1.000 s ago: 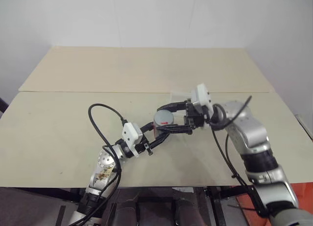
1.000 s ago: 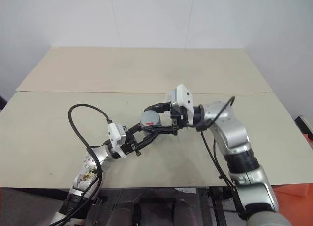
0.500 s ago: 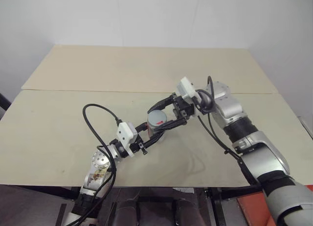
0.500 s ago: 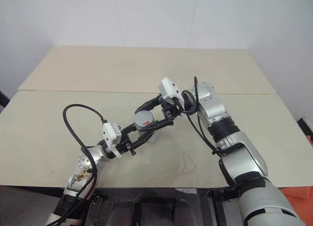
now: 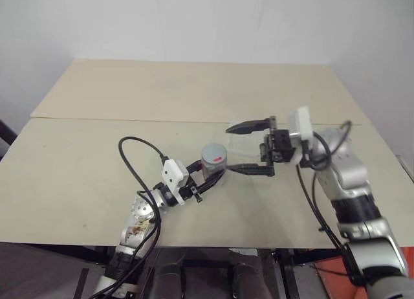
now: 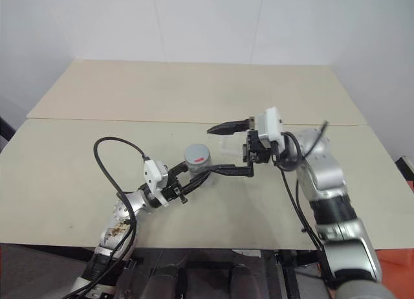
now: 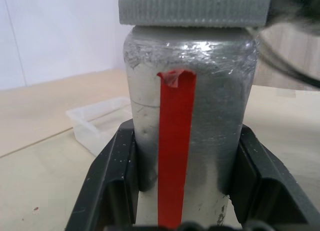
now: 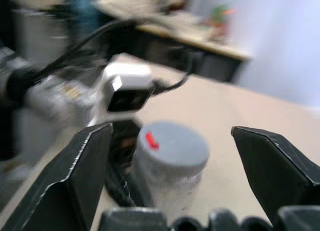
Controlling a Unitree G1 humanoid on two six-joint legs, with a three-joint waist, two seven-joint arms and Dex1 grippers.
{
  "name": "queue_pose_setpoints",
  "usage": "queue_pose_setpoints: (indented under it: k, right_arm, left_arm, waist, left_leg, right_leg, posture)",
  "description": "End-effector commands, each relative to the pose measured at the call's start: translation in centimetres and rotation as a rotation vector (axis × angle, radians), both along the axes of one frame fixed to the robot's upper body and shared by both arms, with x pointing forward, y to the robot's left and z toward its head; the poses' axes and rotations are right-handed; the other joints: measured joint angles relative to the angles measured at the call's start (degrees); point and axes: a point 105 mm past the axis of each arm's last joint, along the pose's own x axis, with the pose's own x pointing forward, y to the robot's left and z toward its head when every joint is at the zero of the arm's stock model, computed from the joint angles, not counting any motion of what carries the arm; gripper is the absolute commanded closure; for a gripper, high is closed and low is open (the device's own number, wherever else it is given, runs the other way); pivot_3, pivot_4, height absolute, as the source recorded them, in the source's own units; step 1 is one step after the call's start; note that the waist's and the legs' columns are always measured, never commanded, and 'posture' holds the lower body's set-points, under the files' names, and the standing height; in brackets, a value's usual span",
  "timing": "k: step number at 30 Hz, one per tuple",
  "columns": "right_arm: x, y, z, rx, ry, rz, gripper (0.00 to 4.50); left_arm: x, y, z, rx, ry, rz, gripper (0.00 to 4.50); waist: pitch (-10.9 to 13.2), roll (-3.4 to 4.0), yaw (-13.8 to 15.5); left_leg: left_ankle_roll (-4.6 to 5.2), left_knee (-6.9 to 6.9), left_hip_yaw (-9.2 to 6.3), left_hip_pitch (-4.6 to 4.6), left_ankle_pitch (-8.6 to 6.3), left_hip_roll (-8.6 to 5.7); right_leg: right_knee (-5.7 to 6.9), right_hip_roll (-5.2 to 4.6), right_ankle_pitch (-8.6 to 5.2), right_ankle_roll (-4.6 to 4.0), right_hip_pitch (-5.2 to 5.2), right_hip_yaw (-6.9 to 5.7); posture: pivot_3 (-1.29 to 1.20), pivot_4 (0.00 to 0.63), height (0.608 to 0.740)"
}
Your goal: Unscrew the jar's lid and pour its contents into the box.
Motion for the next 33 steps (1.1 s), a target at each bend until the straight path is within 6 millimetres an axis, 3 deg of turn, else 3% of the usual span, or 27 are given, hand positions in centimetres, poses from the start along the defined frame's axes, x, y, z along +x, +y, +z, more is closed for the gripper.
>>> queue_pose_setpoints:
  k: [1, 8, 12, 32, 33]
  right_arm:
    - [-1.5, 0.8, 2.2, 0.094, -0.068, -0.192, 0.05]
    - [-1.9, 4.0, 0.4, 0.232, -0.009, -0.6, 0.05]
    - [-0.8, 4.9, -0.8, 0.23, -0.01, -0.766, 0.05]
    - [0.3, 5.8, -1.7, 0.248, 0.083, -0.787, 0.05]
    - [0.3, 5.8, -1.7, 0.255, 0.087, -0.786, 0.22]
  left_arm:
    - [0.8, 0.1, 1.1, -0.02, -0.066, 0.047, 2.54]
    - [2.0, 0.0, 1.4, -0.018, -0.099, 0.091, 2.54]
    - [2.1, -0.1, 1.4, -0.017, -0.104, 0.092, 2.54]
    - [2.1, 0.0, 1.4, -0.016, -0.111, 0.105, 2.54]
    - [2.0, 0.0, 1.4, -0.015, -0.111, 0.104, 2.54]
  waist:
    - [0.0, 0.0, -0.1]
    - [0.0, 0.0, -0.2]
    - [0.0, 0.0, -0.2]
    - [0.0, 0.0, -0.9]
    - [0.0, 0.0, -0.9]
  left_leg:
    - [0.0, 0.0, -0.01, 0.0, 0.0, 0.0]
    - [0.0, 0.02, -0.02, -0.01, 0.0, -0.02]
    - [0.0, 0.05, -0.02, -0.07, 0.01, -0.05]
    - [0.0, 0.04, -0.15, -0.1, 0.01, -0.04]
    - [0.0, 0.04, -0.15, -0.1, 0.01, -0.04]
  right_leg:
    - [0.0, 0.0, 0.0, 0.0, 0.0, 0.0]
    - [0.01, 0.02, 0.0, 0.0, -0.01, 0.0]
    - [-0.01, 0.02, 0.0, 0.0, -0.02, 0.0]
    - [-0.06, 0.03, 0.0, 0.02, 0.01, -0.1]
    - [-0.06, 0.03, 0.0, 0.02, 0.01, -0.1]
  posture:
    - [0.0, 0.15, 0.74]
    - [0.0, 0.15, 0.74]
    - [0.0, 0.15, 0.74]
    - [0.0, 0.15, 0.74]
    - [0.0, 0.15, 0.74]
